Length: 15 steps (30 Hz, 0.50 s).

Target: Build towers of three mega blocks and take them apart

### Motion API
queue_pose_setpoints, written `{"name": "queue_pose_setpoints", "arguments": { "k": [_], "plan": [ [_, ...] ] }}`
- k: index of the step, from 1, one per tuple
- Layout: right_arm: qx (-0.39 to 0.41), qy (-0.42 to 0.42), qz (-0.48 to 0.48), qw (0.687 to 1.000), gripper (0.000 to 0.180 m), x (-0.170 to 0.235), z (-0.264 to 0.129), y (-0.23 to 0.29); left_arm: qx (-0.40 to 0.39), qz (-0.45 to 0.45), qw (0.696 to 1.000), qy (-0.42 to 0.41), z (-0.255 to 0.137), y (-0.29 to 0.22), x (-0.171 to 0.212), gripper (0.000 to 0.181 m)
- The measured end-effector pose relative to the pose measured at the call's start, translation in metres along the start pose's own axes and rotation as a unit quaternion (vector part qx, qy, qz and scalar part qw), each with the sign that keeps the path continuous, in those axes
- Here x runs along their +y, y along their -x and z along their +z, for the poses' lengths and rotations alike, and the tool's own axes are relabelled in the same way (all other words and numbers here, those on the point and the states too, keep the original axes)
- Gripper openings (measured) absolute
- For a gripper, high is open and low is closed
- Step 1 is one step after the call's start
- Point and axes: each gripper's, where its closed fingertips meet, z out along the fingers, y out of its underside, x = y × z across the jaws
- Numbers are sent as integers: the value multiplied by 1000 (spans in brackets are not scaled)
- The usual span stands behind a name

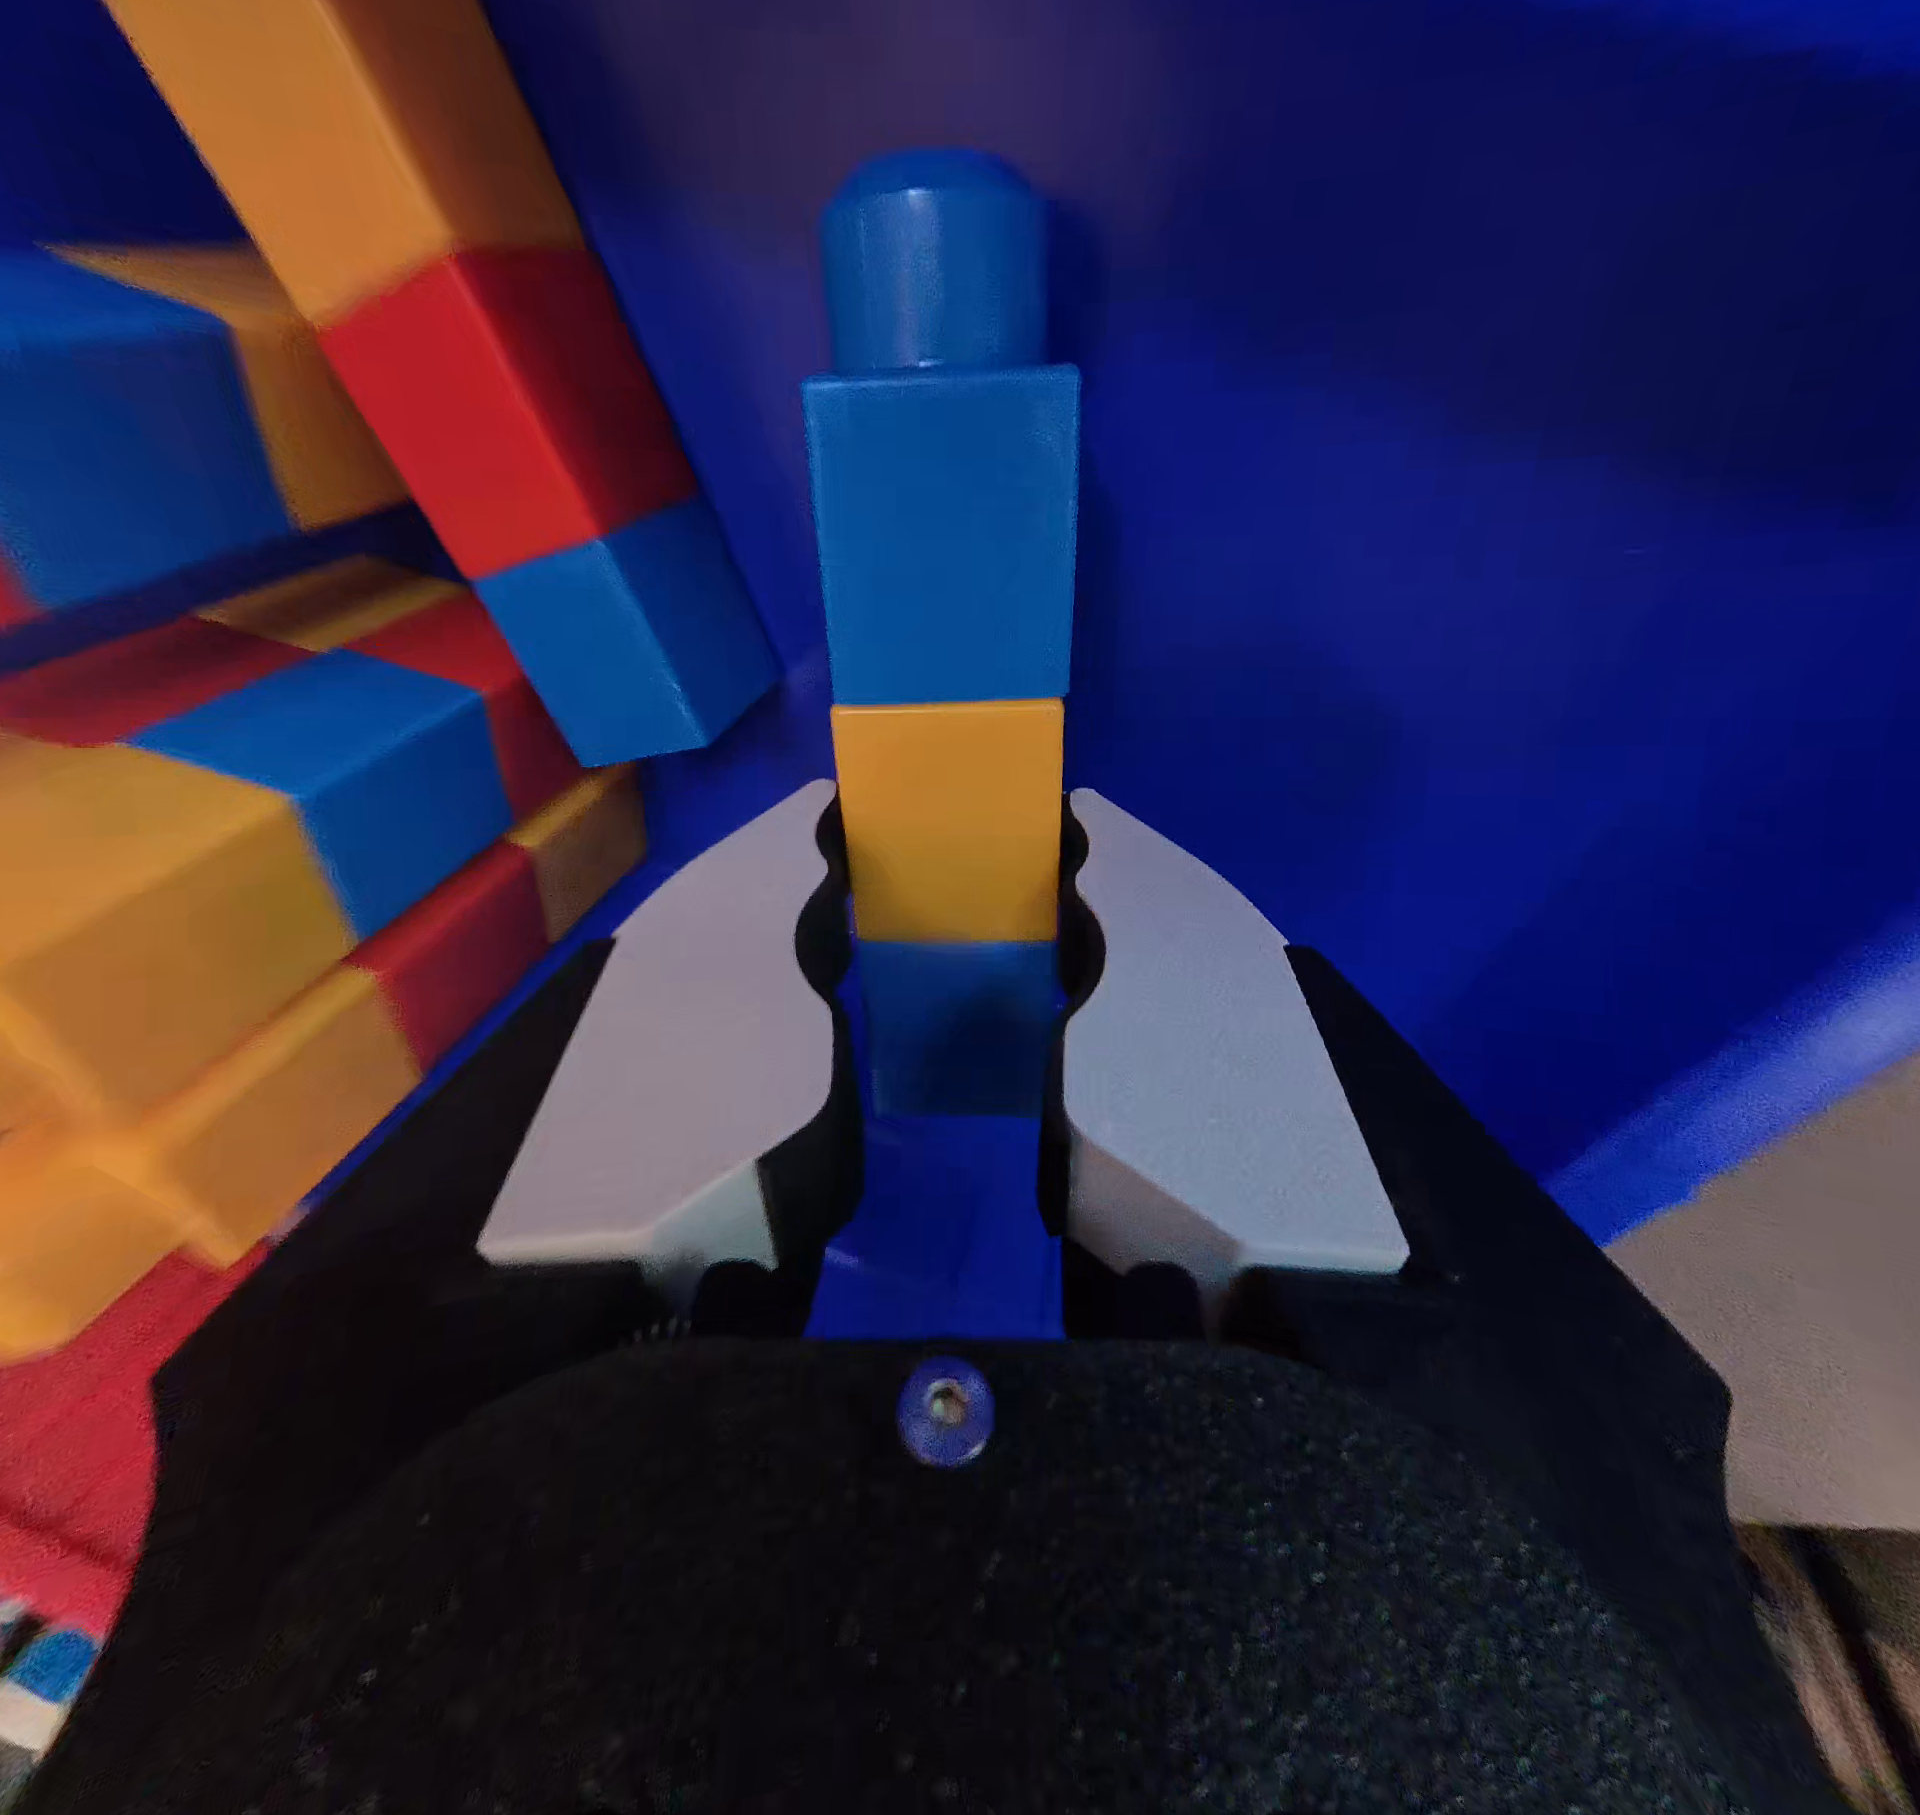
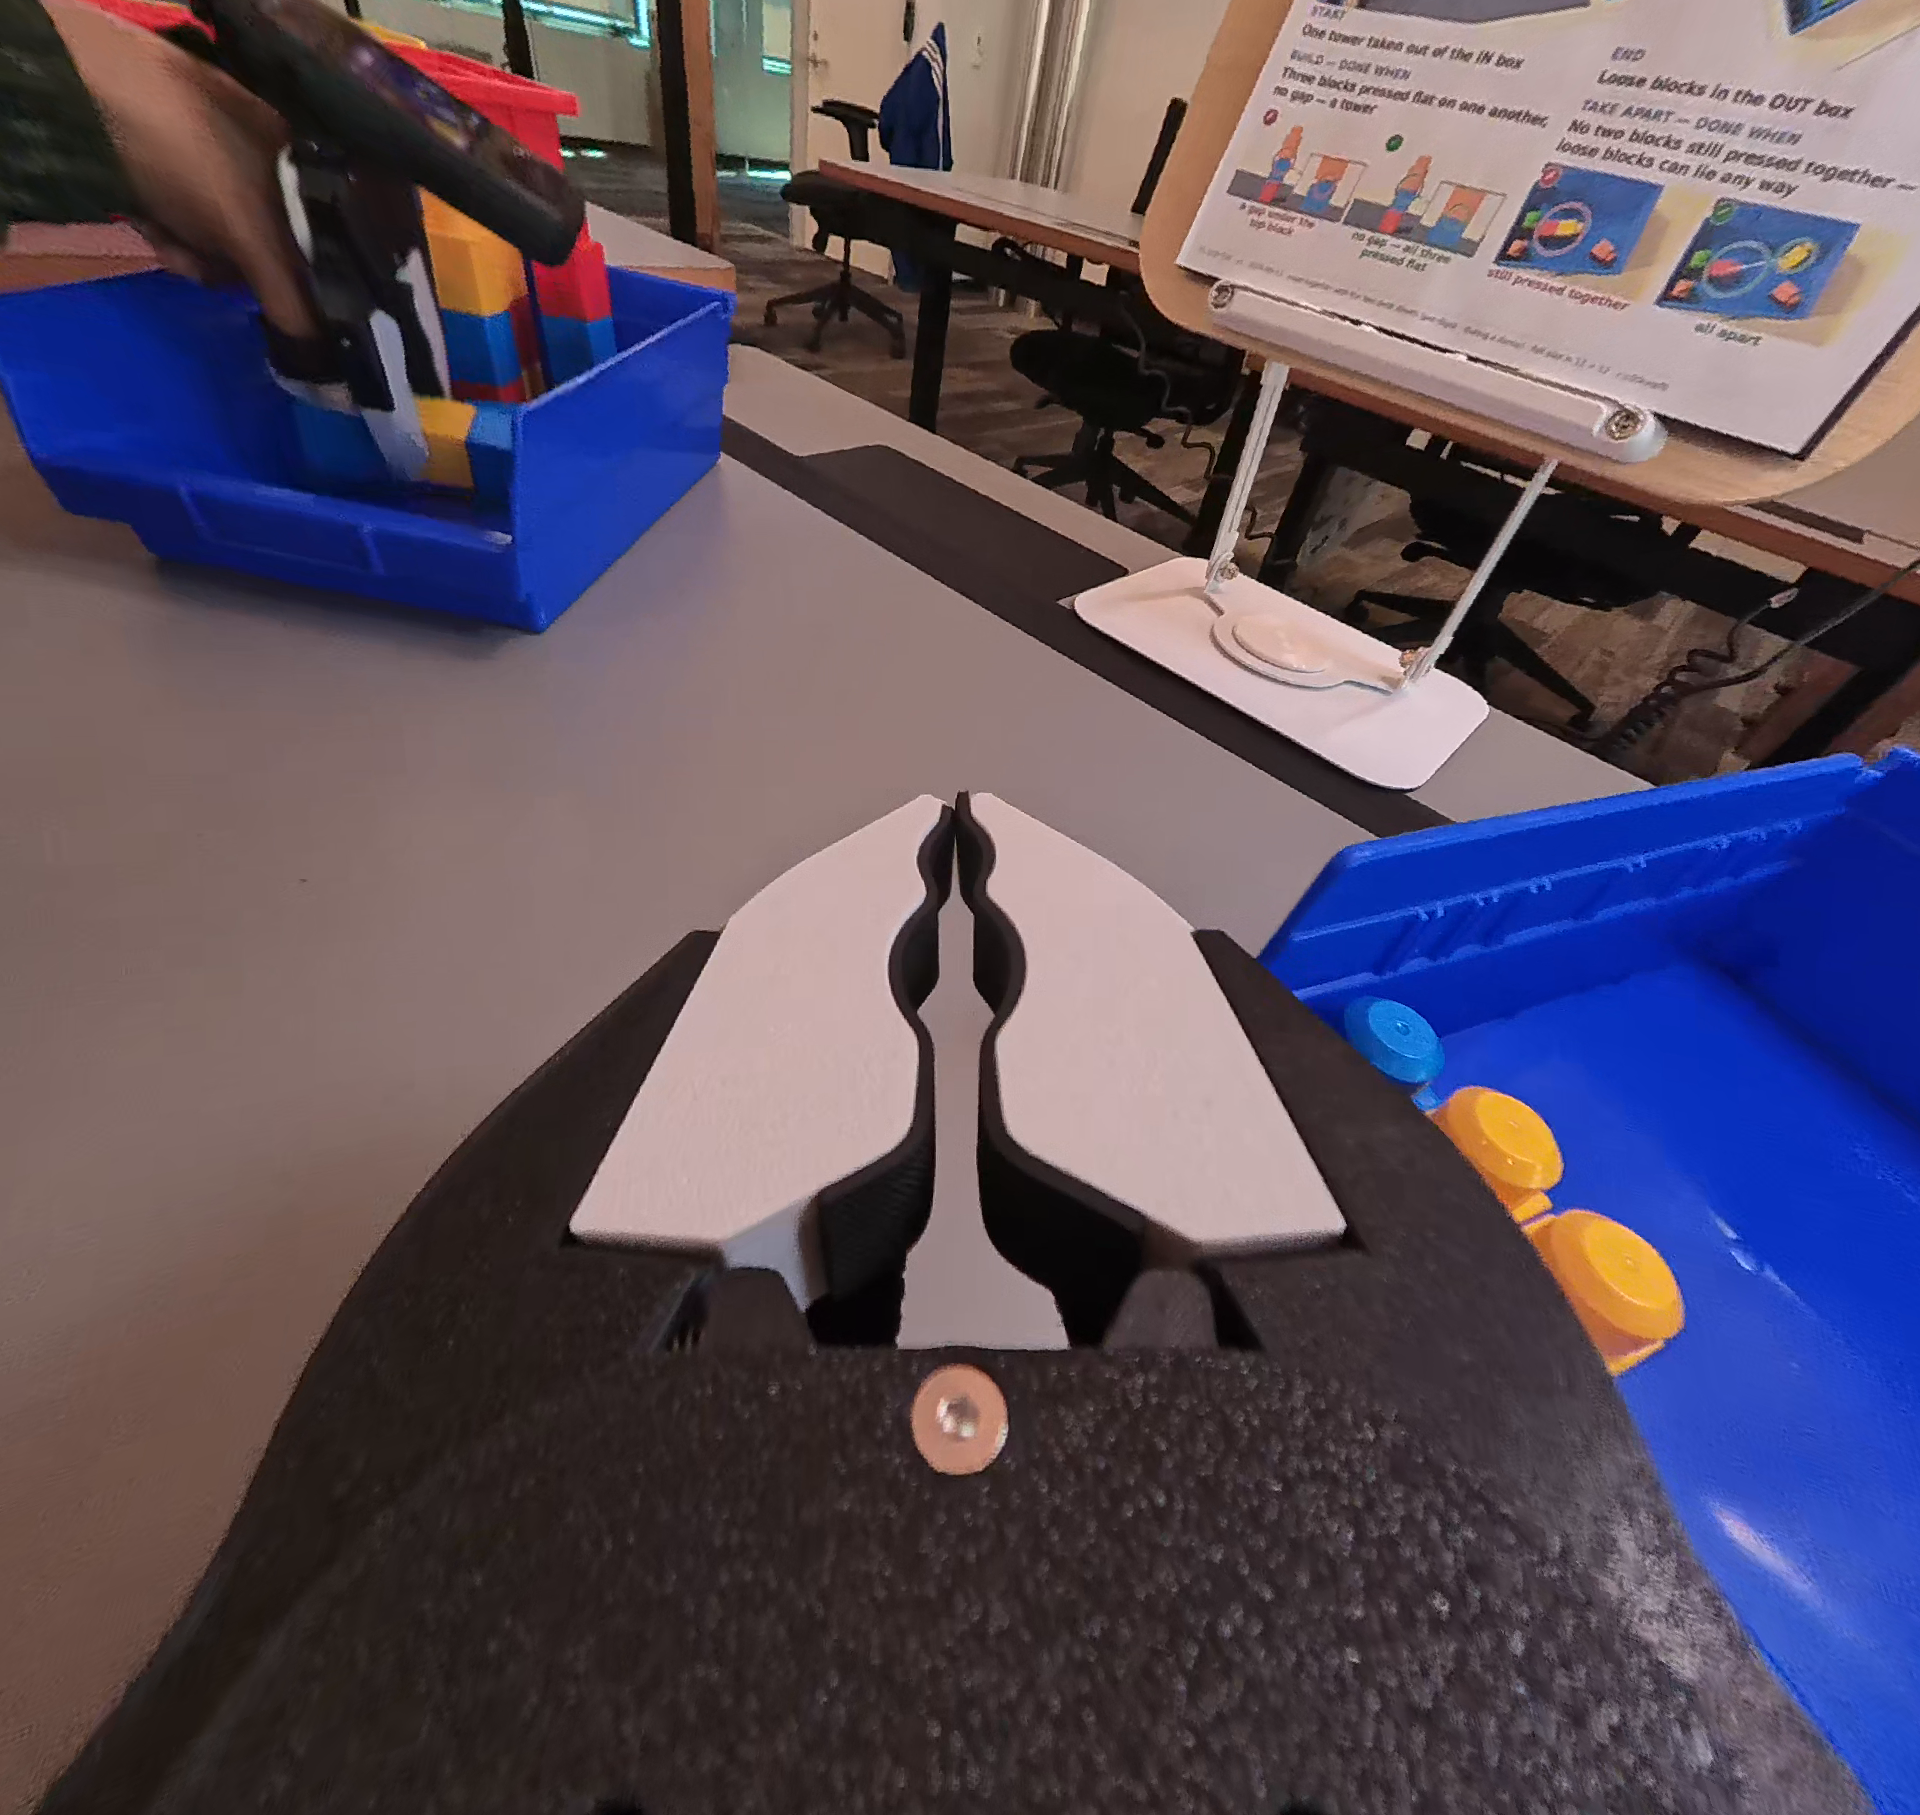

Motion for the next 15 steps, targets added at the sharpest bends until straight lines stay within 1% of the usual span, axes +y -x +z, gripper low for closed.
{"name": "queue_pose_setpoints", "arguments": {
  "k": [2, 4, 5, 6, 9, 11, 12, 15],
  "plan": [
    [-6, -3, -3, 1000, 0, -1, 1, 3, -50, 26, 997, -59, -33, -4, -16, 37],
    [-17, -9, -5, 1000, 1, -3, 1, 8, -98, 42, 983, -149, -81, -17, -37, 36],
    [-25, -13, -6, 1000, 1, -4, 2, 11, -121, 57, 971, -200, -108, -27, -48, 36],
    [-35, -19, -8, 999, 2, -6, 2, 16, -126, 73, 956, -254, -134, -45, -59, 36],
    [-67, -33, -17, 997, 9, -12, 3, 32, -136, 128, 912, -366, -194, -105, -78, 36],
    [-101, -46, -22, 994, 18, -17, 1, 46, -74, 182, 878, -437, -213, -166, -91, 36],
    [-118, -51, -21, 992, 23, -20, -1, 53, -32, 204, 862, -463, -215, -199, -97, 36],
    [-164, -62, -14, 984, 37, -25, -5, 68, 66, 276, 823, -492, -196, -281, -109, 36]
  ]
}}
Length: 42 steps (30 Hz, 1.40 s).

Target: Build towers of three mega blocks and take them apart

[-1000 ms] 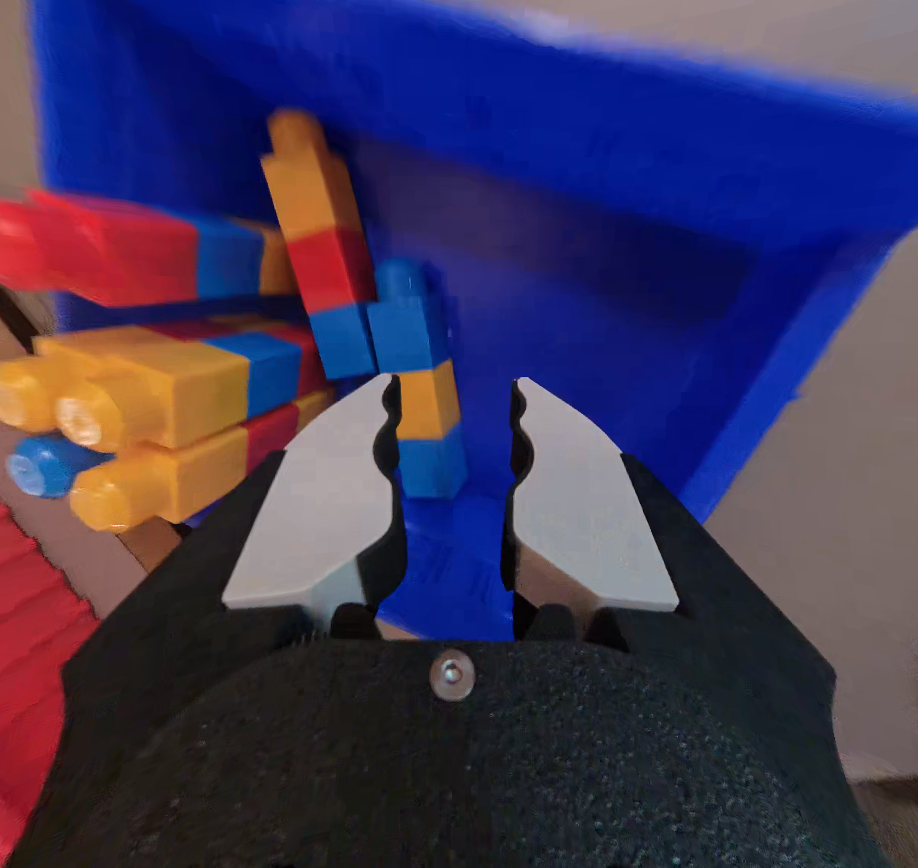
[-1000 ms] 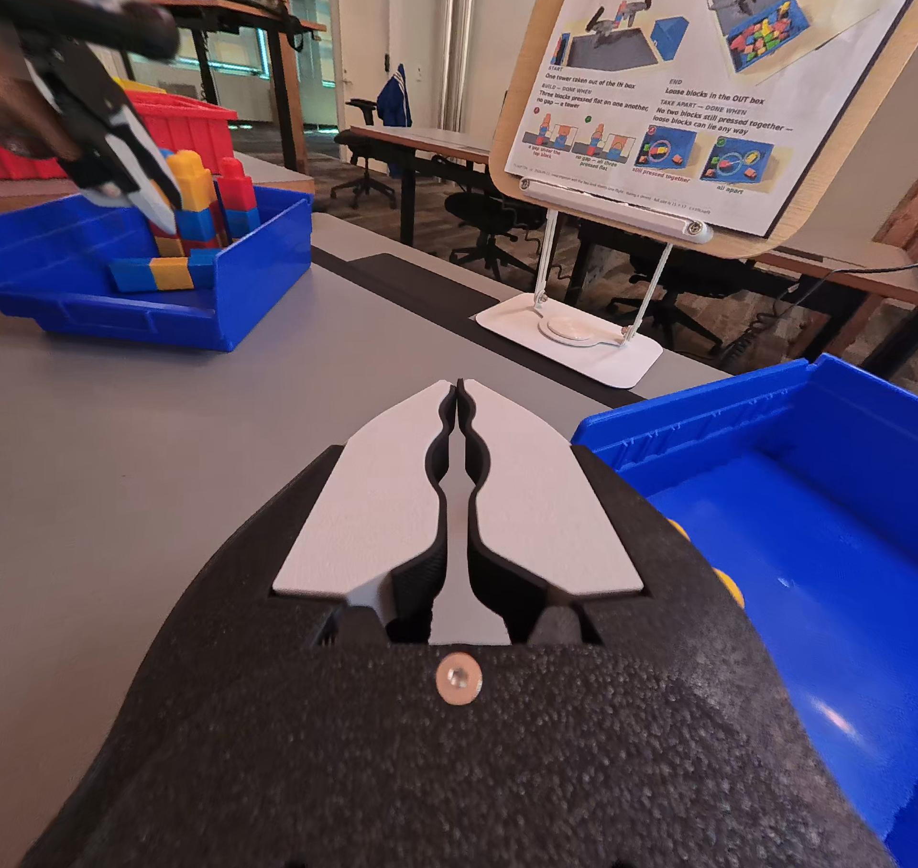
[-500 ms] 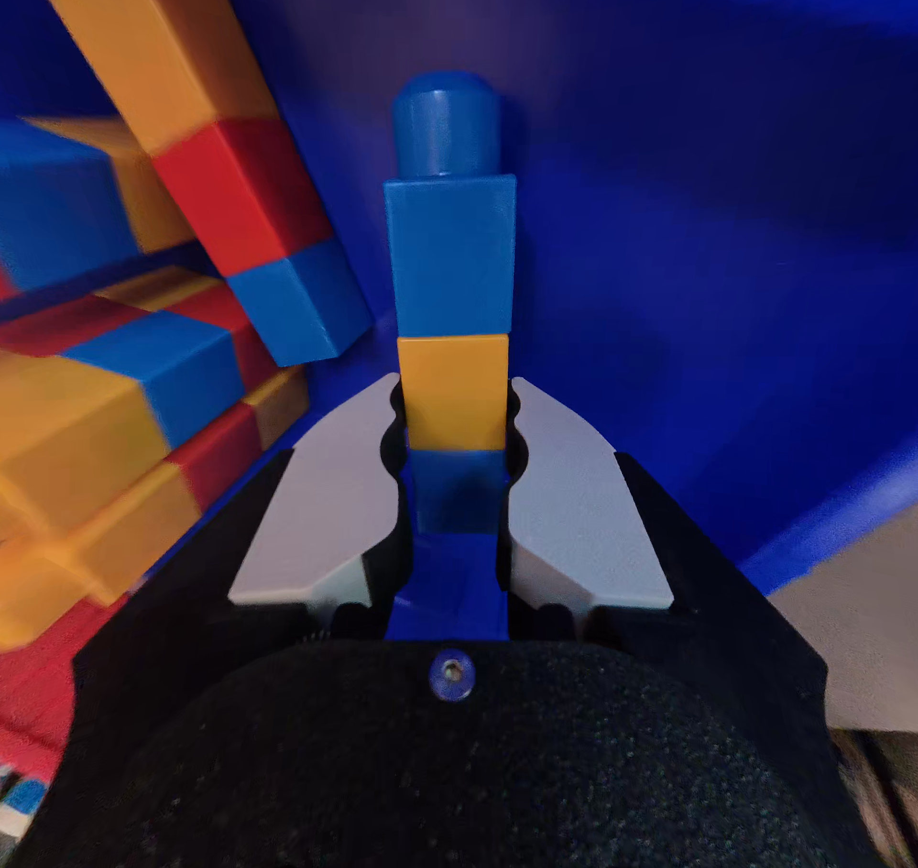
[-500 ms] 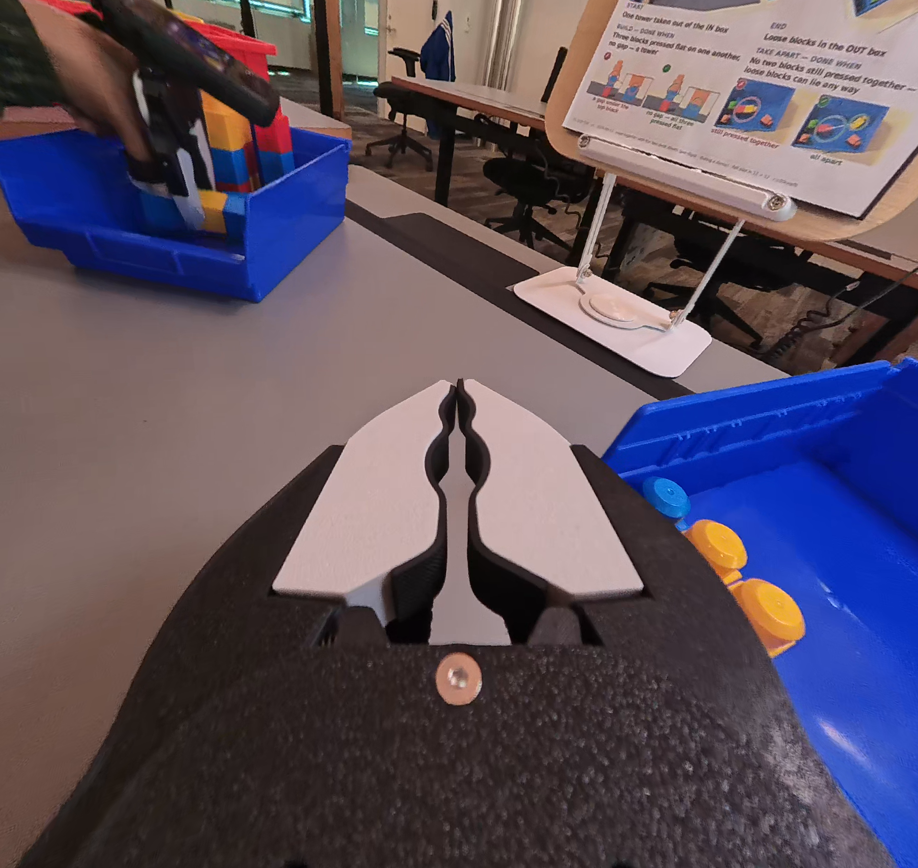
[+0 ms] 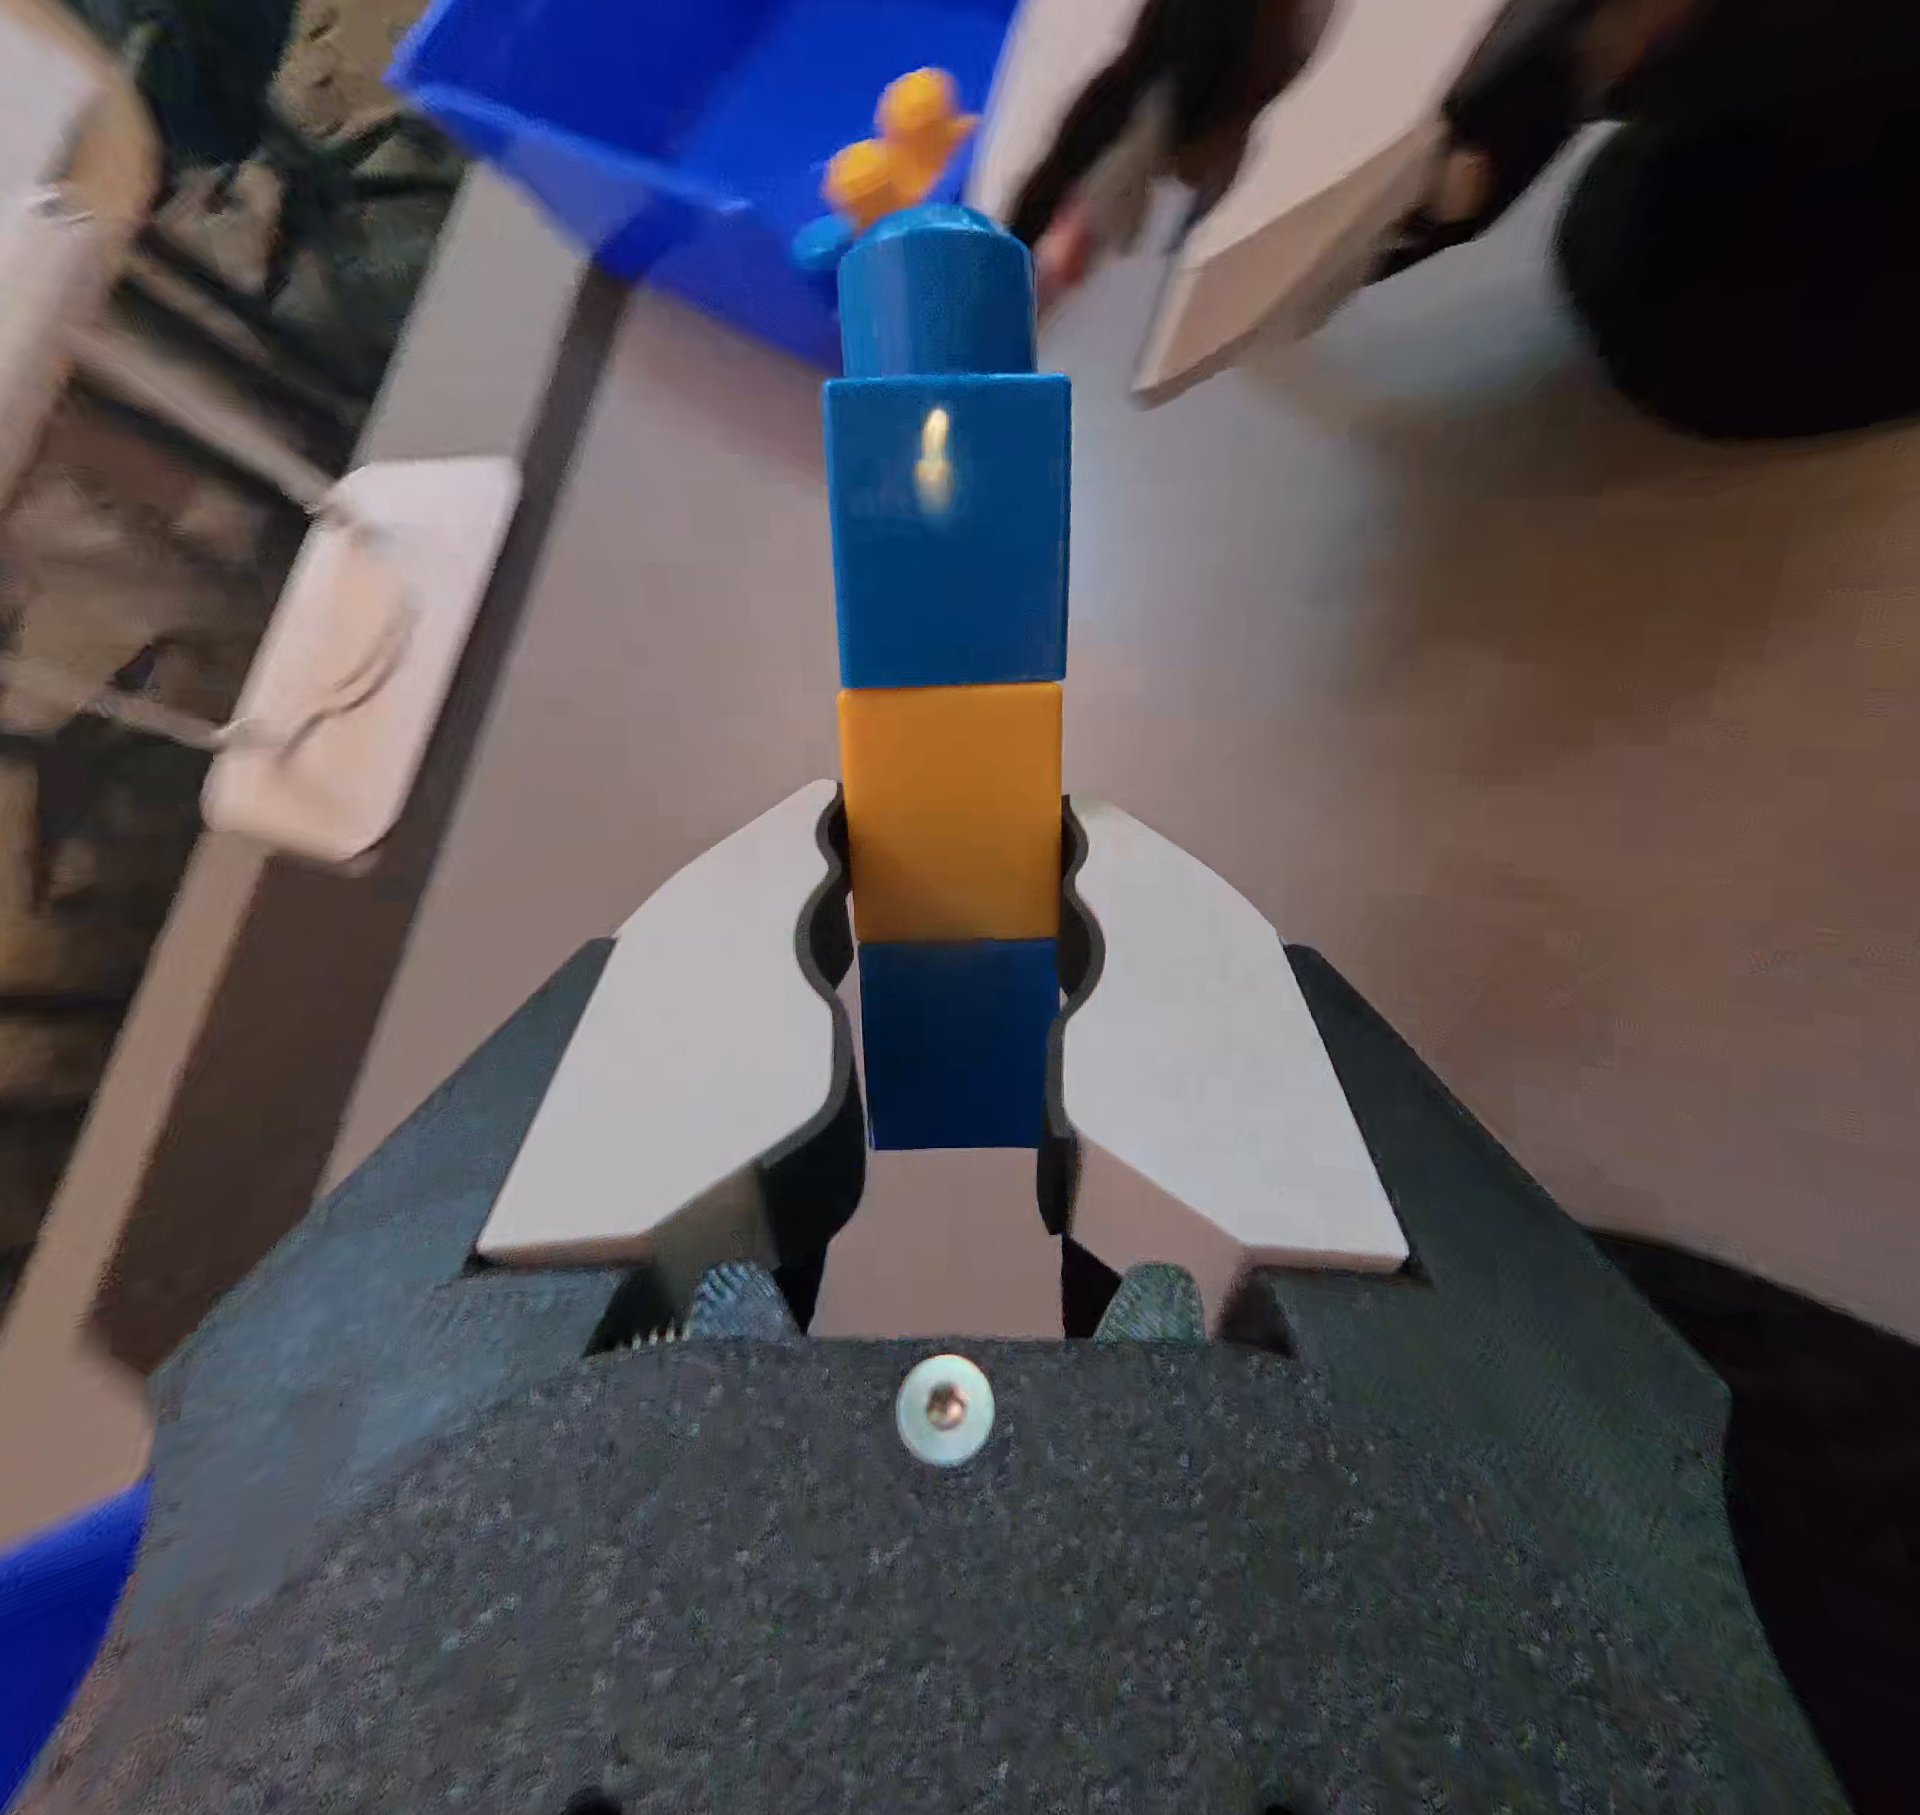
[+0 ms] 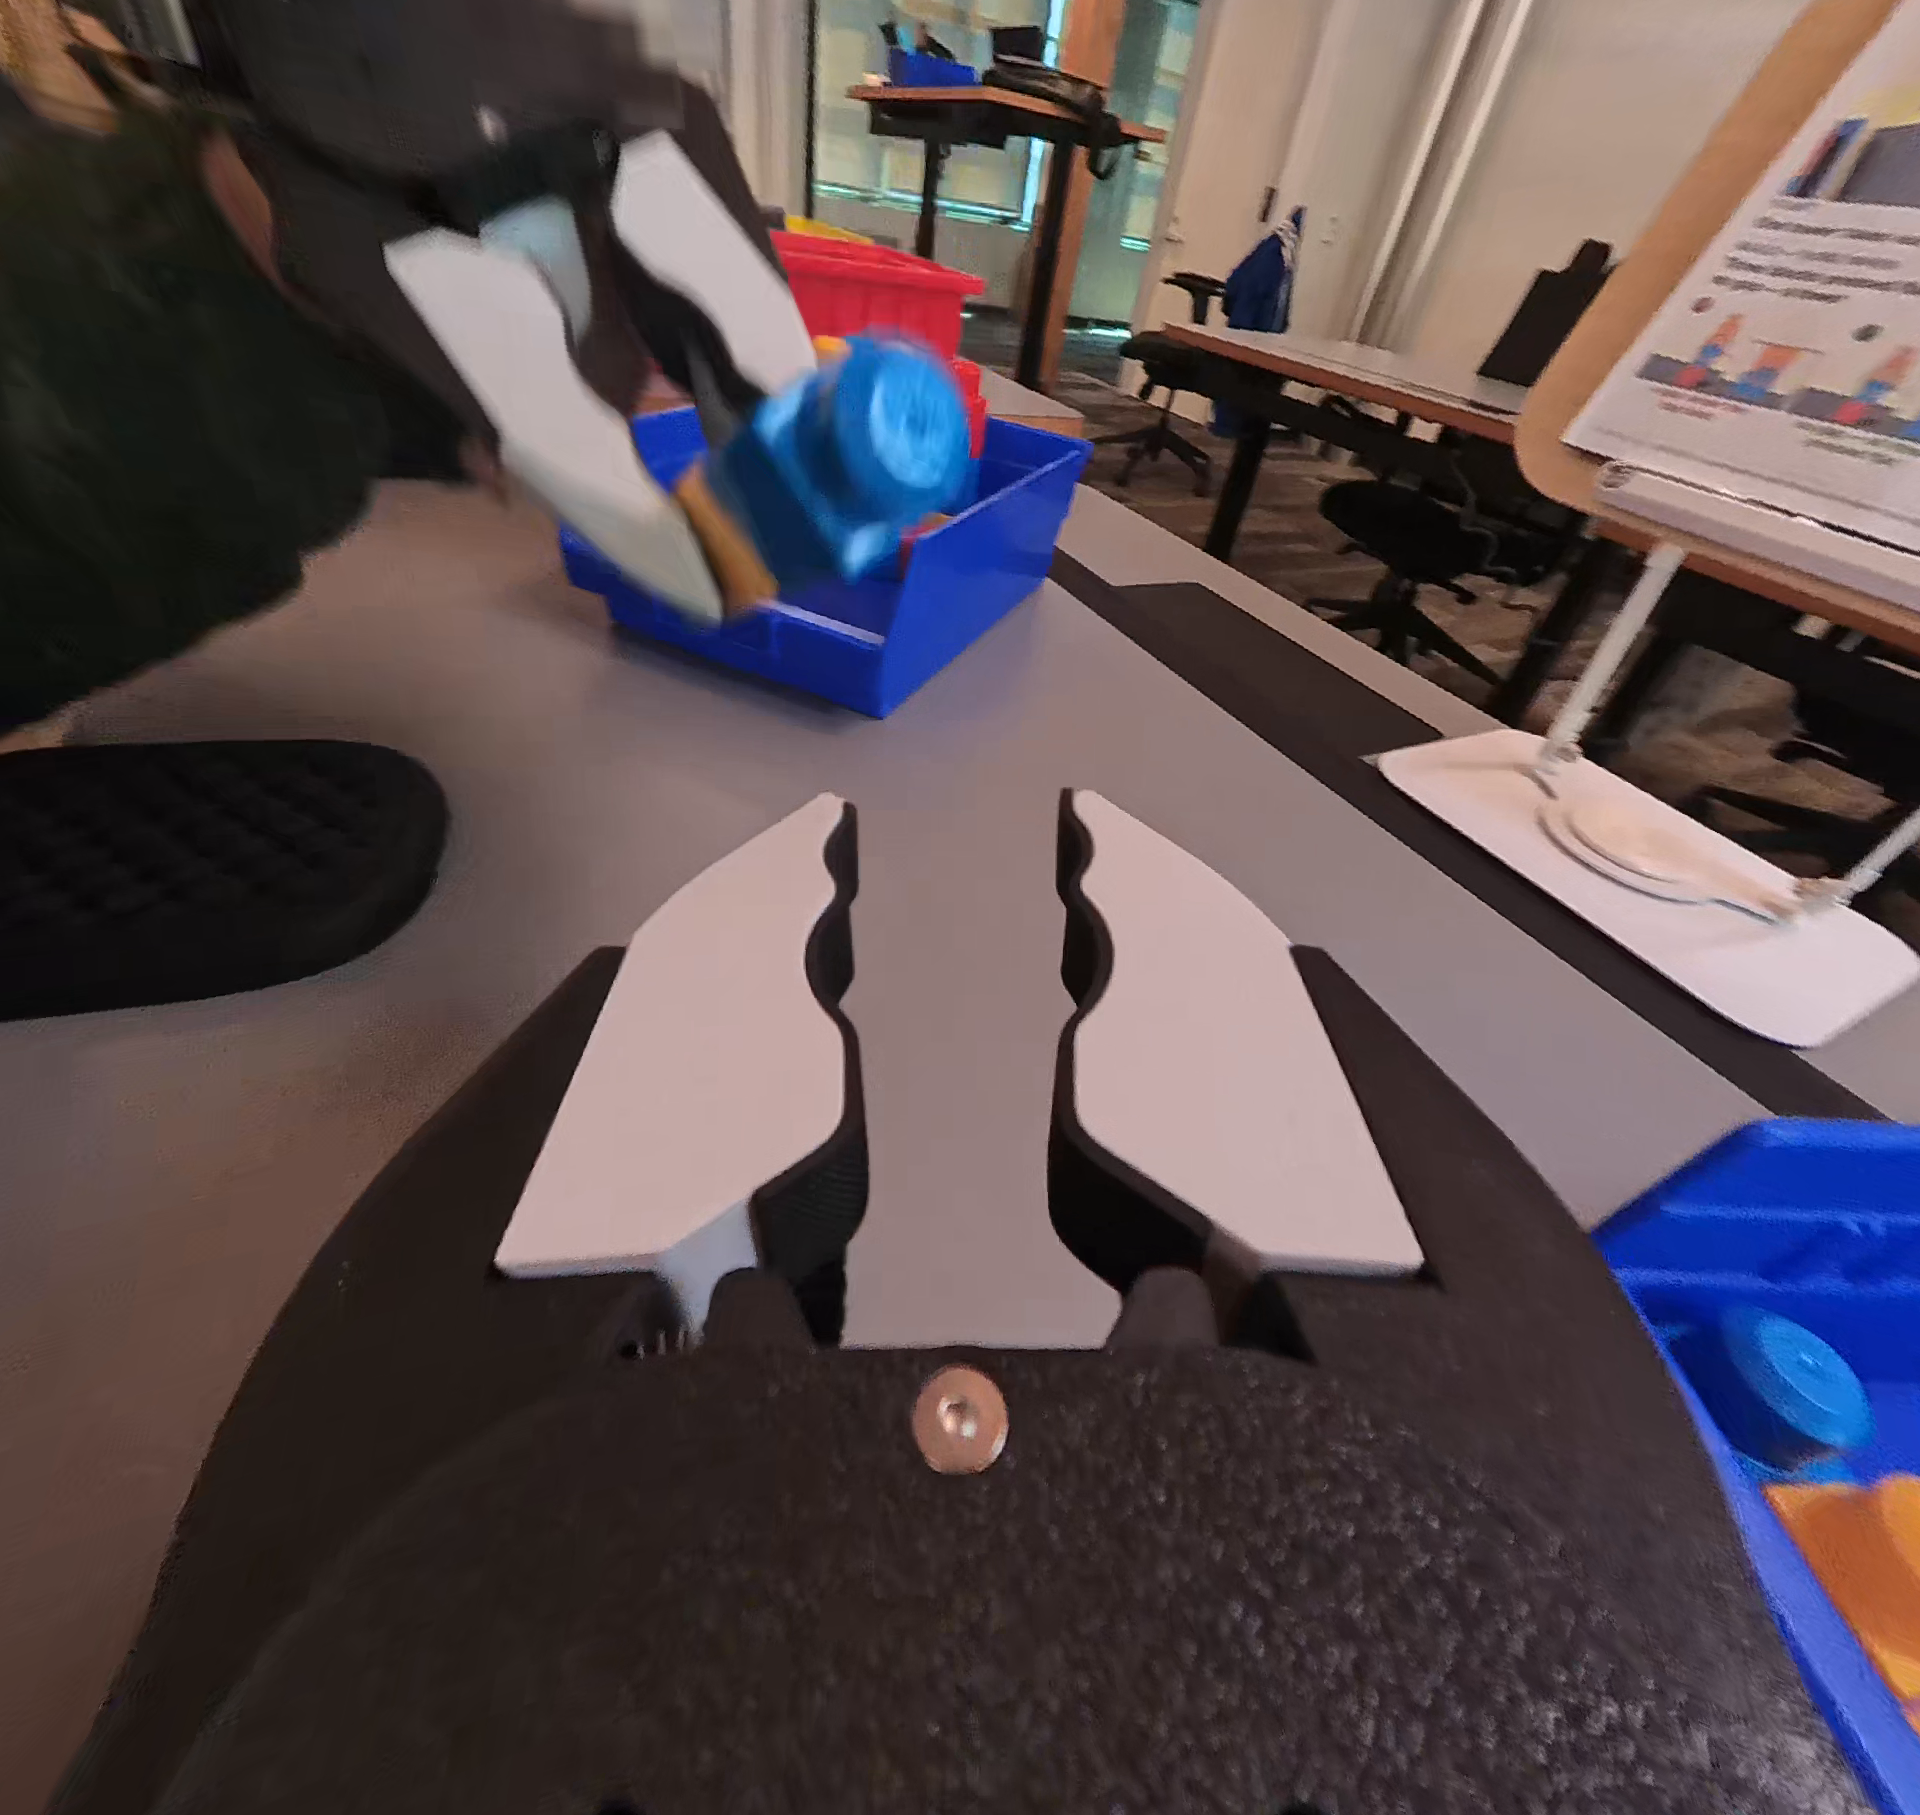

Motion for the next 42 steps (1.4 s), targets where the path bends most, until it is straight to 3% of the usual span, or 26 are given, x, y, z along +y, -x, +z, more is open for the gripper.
{"name": "queue_pose_setpoints", "arguments": {
  "k": [5, 18, 25, 27, 29, 31, 33, 36, 38, 42],
  "plan": [
    [-106, 11, 6, 994, 39, 5, -5, 30, 105, -6, 994, -30, 58, -49, 16, 36],
    [-174, 106, -18, 979, 36, 43, -5, 51, 166, 1, 986, -30, 61, -70, 39, 36],
    [-170, 139, -51, 974, 29, 30, -14, 52, 168, -4, 983, -68, 53, -69, 22, 36],
    [-154, 127, -53, 978, 29, 8, -29, 37, 121, 16, 992, -16, 55, -51, 41, 36],
    [-106, 96, -53, 988, 29, -26, -55, 4, 125, -35, 991, -42, 50, -42, 46, 36],
    [7, 105, -70, 992, 29, -51, -81, -54, 96, -77, 990, -70, 47, -22, 45, 36],
    [99, 184, -66, 976, 29, -52, -106, -111, 65, -113, 985, -115, 43, -4, 37, 36],
    [193, 404, -60, 892, 29, -2, -144, -186, 24, -149, 972, -179, 35, 17, 27, 36],
    [197, 514, -22, 834, 29, 40, -159, -207, -4, -156, 968, -197, 33, 26, 27, 36],
    [164, 590, 59, 788, 29, 96, -157, -214, -14, -160, 964, -214, 31, 30, 25, 36]
  ]
}}
